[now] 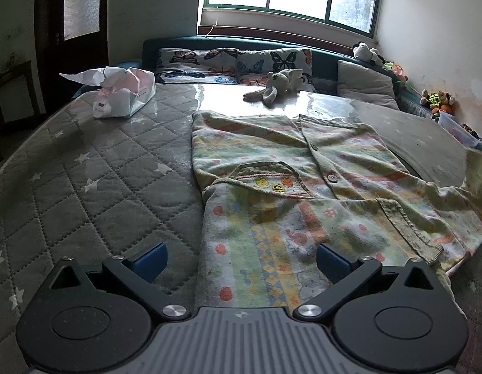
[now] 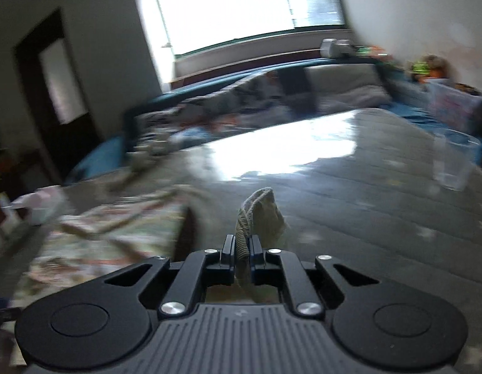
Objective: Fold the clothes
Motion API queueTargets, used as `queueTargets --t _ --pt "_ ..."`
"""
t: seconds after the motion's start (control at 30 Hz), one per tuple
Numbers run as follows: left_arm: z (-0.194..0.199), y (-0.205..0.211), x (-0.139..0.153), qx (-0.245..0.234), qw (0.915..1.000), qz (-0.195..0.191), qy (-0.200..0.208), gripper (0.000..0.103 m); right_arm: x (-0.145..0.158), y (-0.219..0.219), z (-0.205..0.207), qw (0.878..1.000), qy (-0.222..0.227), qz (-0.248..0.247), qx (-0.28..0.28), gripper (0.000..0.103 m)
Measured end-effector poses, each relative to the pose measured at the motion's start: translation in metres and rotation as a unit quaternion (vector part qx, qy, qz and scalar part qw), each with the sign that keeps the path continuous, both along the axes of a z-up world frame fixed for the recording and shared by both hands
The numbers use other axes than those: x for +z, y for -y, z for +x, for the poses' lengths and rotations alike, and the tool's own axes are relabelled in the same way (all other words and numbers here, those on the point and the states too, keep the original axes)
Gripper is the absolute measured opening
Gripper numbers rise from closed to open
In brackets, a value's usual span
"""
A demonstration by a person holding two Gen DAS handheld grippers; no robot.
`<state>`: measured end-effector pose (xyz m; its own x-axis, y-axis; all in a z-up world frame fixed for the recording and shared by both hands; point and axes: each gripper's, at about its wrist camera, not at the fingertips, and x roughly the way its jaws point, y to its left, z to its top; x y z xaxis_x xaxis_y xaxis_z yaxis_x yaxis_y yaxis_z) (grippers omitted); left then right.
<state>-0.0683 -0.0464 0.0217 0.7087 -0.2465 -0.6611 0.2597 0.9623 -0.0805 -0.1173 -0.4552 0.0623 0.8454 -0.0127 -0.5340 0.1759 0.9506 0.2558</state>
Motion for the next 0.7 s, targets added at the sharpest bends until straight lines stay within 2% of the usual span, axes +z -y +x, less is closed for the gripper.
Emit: queueTargets --t 0.23,0.53,0.7 --pt "-0.002 -0.005 0.001 0.008 0.9999 -0.010 0.003 0.103 0.026 -0.065 0.034 0.993 0.014 0.014 0.116 0.008" --pt "-0.004 -0.015 0.003 0.019 0.9996 -0.018 0.007 0.103 0.038 -0.144 0.071 0.977 0.028 0.016 0.212 0.007" --pt "-0.003 -0.020 0.003 0.026 0.9994 -0.020 0.006 0.103 0.036 -0.180 0.081 0.966 0.022 0.007 0.256 0.007"
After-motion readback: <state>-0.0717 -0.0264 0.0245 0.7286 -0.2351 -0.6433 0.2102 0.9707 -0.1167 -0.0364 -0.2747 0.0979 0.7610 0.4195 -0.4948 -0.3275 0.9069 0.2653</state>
